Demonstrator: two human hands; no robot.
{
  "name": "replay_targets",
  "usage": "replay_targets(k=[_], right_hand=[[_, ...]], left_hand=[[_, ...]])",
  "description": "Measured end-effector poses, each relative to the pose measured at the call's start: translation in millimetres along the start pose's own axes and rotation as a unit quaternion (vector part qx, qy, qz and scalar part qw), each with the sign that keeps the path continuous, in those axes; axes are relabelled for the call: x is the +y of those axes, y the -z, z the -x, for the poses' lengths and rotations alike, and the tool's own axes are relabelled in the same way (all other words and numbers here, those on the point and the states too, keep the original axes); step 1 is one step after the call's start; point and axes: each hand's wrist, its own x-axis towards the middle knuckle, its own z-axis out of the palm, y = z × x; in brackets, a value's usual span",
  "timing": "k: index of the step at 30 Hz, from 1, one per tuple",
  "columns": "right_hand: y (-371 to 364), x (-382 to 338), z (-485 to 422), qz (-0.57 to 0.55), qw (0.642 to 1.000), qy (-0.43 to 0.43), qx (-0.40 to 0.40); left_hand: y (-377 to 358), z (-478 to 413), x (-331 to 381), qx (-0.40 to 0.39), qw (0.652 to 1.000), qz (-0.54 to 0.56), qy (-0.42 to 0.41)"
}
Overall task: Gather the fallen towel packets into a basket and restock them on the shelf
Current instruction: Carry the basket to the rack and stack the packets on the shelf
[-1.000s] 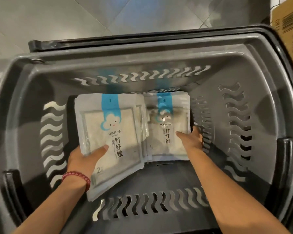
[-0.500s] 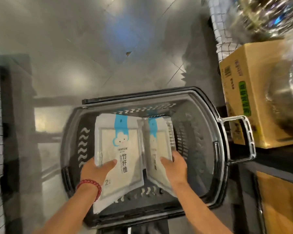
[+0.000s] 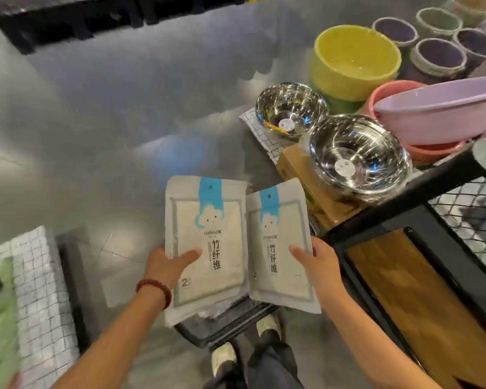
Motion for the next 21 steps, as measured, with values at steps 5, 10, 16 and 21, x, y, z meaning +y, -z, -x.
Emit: replay_targets(k=[5,10,16,21], right_hand=[[90,-60,82,-0.088,0.989,0.052,0.102],[190,-88,142,-0.147,0.956,0.098,0.235],[313,-79,181,-0.233,0.88,0.137,0.391],[413,-56,183,-0.243,0.819,0.127,0.504]], left_hand=[[-13,59,87,-0.095,0.991,-0.005,-0.094],[-78,103,169,-0.197,0.965,-0.004,-0.174],[-229,155,242,-0.36,0.903,0.06,-0.226],[-355,188,262,-0.46,0.872,0.03,-0.165]])
